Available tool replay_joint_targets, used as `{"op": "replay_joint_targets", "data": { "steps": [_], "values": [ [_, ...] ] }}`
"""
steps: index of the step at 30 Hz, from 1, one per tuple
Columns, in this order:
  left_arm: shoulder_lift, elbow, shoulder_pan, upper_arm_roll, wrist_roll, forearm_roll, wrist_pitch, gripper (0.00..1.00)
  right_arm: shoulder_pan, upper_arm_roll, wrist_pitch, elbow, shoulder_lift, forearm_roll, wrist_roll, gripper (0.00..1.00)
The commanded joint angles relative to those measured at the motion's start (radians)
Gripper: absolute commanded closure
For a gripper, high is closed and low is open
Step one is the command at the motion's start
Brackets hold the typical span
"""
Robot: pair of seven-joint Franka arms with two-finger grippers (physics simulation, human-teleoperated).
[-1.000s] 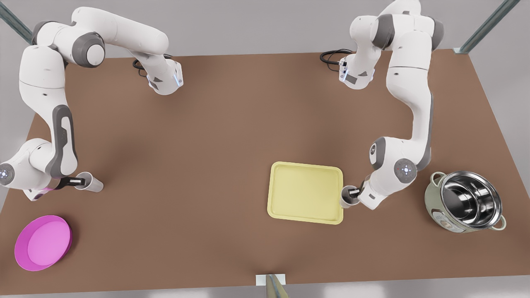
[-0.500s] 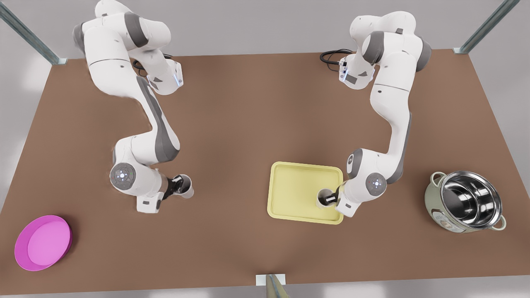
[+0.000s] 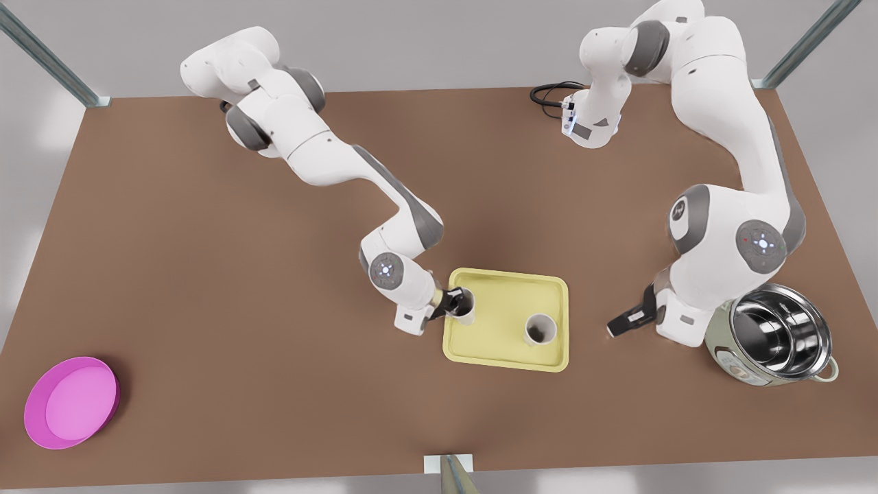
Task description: Use both arms to respectively pick up the white IKEA cups from the middle-left and middle-right positions, then place the white IKEA cups onto the middle-middle tray, ensuring that the cups remain upright and do not tip over
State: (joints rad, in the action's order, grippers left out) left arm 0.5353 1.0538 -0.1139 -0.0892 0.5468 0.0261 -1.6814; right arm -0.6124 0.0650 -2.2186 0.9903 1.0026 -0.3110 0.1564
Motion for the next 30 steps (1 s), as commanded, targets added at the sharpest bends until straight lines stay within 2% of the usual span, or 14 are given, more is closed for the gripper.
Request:
{"op": "replay_joint_targets", "data": {
  "steps": [1,2,3,7,8,9,19,22,23,24,26,28,29,30],
  "values": [
    [-0.119,0.038,0.000,0.003,-0.356,-0.144,0.419,0.00,-0.004,0.001,-0.065,-0.004,0.014,0.001,0.637,0.79],
    [-0.240,0.174,-0.001,0.016,-0.416,-0.146,0.358,0.00,-0.006,0.001,-0.065,-0.004,0.019,0.000,0.637,0.79],
    [-0.264,0.187,-0.009,0.017,-0.404,-0.144,0.355,0.00,-0.007,0.001,-0.069,-0.005,0.031,0.000,0.634,0.79],
    [-0.230,0.183,-0.010,0.008,-0.409,-0.137,0.376,0.00,-0.007,0.003,-0.069,-0.001,0.048,-0.002,0.635,0.79],
    [-0.230,0.183,-0.010,0.005,-0.409,-0.132,0.408,0.00,-0.007,0.003,-0.066,0.001,0.050,-0.002,0.635,0.49],
    [-0.230,0.183,-0.007,0.000,-0.409,-0.132,0.430,0.00,-0.007,0.003,-0.059,0.004,0.050,-0.002,0.621,0.00],
    [-0.213,0.183,-0.001,-0.001,-0.407,-0.098,0.410,0.00,-0.001,0.026,-0.073,-0.001,0.050,-0.002,0.624,0.00],
    [-0.215,0.183,-0.004,-0.001,-0.407,-0.098,0.410,0.00,0.034,0.067,-0.001,0.028,-0.064,-0.025,0.629,0.00],
    [-0.213,0.183,-0.004,-0.001,-0.407,-0.097,0.404,0.00,0.063,0.067,0.020,0.148,-0.182,-0.031,0.629,0.00],
    [-0.215,0.183,-0.004,-0.001,-0.404,-0.062,0.410,0.00,0.114,0.067,0.156,0.179,-0.242,-0.031,0.623,0.00],
    [-0.215,0.183,0.000,0.000,-0.409,-0.060,0.404,0.00,0.330,0.055,0.684,0.191,-0.251,0.012,0.344,0.00],
    [-0.215,0.183,0.000,0.000,-0.409,-0.057,0.405,0.00,0.557,0.055,0.836,0.174,-0.275,0.324,-0.079,0.00],
    [-0.213,0.184,0.000,0.000,-0.409,-0.057,0.407,0.00,0.619,0.049,0.836,0.180,-0.392,0.398,-0.294,0.00],
    [-0.205,0.183,-0.001,0.000,-0.409,-0.057,0.408,0.00,0.620,0.039,0.835,0.188,-0.507,0.446,-0.285,0.00]
  ]
}}
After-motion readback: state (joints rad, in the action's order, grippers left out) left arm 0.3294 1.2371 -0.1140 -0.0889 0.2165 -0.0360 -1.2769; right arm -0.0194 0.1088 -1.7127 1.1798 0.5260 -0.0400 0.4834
